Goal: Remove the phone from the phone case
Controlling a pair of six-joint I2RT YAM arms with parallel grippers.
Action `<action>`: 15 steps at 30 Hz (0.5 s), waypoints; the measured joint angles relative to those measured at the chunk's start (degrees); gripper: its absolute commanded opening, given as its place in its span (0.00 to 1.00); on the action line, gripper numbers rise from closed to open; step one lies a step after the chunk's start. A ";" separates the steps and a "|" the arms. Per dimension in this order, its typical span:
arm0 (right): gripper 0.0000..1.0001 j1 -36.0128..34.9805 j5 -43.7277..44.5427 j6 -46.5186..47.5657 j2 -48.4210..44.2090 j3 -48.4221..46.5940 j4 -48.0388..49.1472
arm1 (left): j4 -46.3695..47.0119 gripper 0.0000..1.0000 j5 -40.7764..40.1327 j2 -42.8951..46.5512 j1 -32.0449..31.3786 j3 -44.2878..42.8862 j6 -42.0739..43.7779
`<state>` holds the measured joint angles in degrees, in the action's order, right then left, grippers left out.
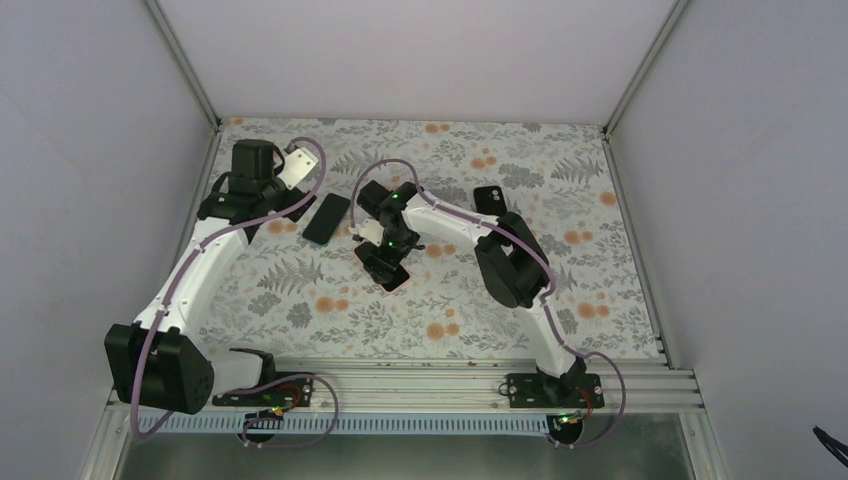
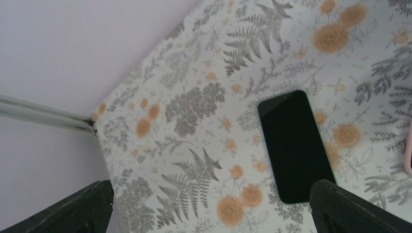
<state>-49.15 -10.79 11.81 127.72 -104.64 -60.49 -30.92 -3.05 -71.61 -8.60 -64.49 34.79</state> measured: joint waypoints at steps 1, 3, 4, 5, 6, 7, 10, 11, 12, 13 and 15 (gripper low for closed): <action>1.00 -0.04 0.15 -0.17 0.13 -0.07 0.09 | -0.02 1.00 0.02 0.00 0.09 0.72 -0.31; 1.00 -0.15 0.52 -0.61 0.17 -0.09 0.07 | -0.07 1.00 0.02 0.00 0.13 1.75 -0.92; 1.00 -0.22 0.66 -0.83 0.17 -0.09 0.09 | -0.09 1.00 0.02 0.00 0.15 1.99 -1.18; 1.00 -0.26 0.76 -0.98 0.17 -0.09 0.07 | -0.07 1.00 0.02 0.00 0.13 2.05 -1.40; 1.00 -0.35 0.79 -1.03 0.24 -0.09 0.07 | 0.04 1.00 0.04 0.00 0.13 2.05 -1.62; 1.00 -0.46 0.79 -1.09 0.33 -0.09 0.09 | 0.17 1.00 0.07 0.00 0.13 2.05 -1.84; 1.00 -1.11 1.70 -1.40 1.09 -0.09 0.24 | 0.39 1.00 0.09 -0.07 0.13 2.05 -2.60; 1.00 -1.38 1.92 -1.44 1.44 -0.09 0.33 | 0.39 1.00 0.09 -0.07 0.13 2.05 -2.82; 1.00 -1.62 2.45 -1.57 1.79 -0.09 0.46 | 0.39 1.00 0.09 -0.13 0.13 2.05 -2.97; 1.00 -1.90 2.95 -1.66 2.16 -0.09 0.50 | 0.39 1.00 0.09 -0.17 0.13 2.05 -3.19; 1.00 -2.51 4.09 -1.86 2.47 -0.09 0.66 | 0.42 1.00 0.11 -0.33 0.13 2.08 -3.58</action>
<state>-51.66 -6.70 9.96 130.19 -104.73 -59.83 -30.50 -2.94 -71.94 -8.47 -62.41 31.20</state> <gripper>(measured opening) 0.997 0.998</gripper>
